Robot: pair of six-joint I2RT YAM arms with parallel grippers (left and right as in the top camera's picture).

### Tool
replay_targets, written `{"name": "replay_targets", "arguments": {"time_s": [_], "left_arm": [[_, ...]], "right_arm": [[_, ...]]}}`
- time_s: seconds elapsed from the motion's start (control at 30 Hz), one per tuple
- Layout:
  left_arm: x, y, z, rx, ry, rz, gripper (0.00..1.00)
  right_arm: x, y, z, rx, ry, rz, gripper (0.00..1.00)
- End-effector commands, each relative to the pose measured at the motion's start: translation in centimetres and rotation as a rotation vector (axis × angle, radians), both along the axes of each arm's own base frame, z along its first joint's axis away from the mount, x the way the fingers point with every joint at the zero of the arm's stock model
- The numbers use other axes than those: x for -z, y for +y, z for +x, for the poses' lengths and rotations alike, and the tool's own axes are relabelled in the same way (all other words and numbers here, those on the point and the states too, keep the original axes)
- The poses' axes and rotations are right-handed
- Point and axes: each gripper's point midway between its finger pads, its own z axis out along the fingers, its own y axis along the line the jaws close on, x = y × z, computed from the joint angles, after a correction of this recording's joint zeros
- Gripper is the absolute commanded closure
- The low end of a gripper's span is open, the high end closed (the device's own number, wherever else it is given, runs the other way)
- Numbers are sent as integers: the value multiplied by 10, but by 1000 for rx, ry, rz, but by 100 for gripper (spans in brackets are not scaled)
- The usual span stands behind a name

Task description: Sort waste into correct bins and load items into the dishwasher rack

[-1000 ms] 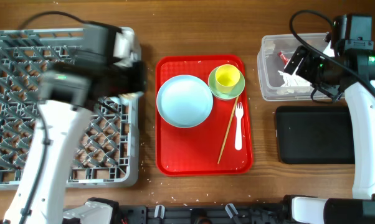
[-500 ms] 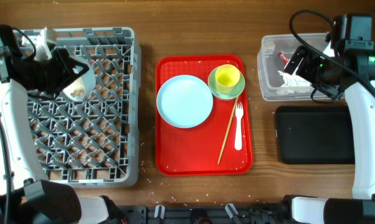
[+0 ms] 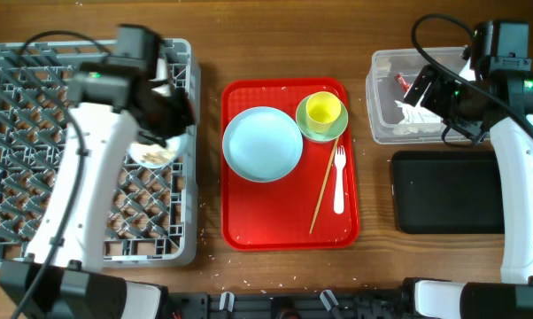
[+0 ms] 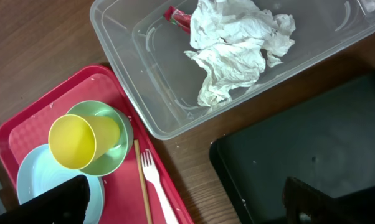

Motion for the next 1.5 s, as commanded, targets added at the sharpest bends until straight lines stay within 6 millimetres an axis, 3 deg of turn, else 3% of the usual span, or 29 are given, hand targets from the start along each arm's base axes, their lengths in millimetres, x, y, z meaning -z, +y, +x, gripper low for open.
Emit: {"name": "replay_targets", "arguments": {"time_s": [0.0, 0.23, 0.43, 0.63, 0.8, 0.87, 0.9, 0.97, 1.07, 1.27, 1.37, 1.43, 1.47], "left_arm": [[11, -39, -11, -4, 20, 70, 96], [74, -116, -52, 110, 144, 76, 96], [110, -179, -84, 222, 154, 103, 96], [160, -198, -111, 238, 220, 226, 96], [165, -212, -118, 277, 205, 214, 96], [165, -211, -119, 278, 209, 217, 70], [163, -210, -118, 277, 212, 216, 51], [154, -203, -114, 254, 221, 210, 47], [118, -184, -98, 188, 211, 185, 45], [-2, -128, -64, 120, 7, -2, 40], [-53, -74, -66, 5, -111, -69, 28], [-77, -19, -74, -156, -173, -66, 25], [-88, 23, -82, -294, -210, -48, 10]], "right_arm": [[-4, 1, 2, 9, -13, 9, 0], [-4, 1, 2, 9, -13, 9, 0], [-4, 1, 2, 9, -13, 9, 0], [-4, 1, 2, 8, -13, 9, 0], [-4, 1, 2, 9, -13, 9, 0], [-4, 1, 2, 9, -13, 9, 0], [-4, 1, 2, 9, -13, 9, 0], [-4, 1, 2, 9, -13, 9, 0], [-4, 1, 2, 9, -14, 9, 0], [-4, 1, 2, 9, -13, 9, 0], [-4, 1, 2, 9, -13, 9, 0], [-4, 1, 2, 9, -13, 9, 0], [-4, 1, 2, 9, -14, 9, 0]]}}
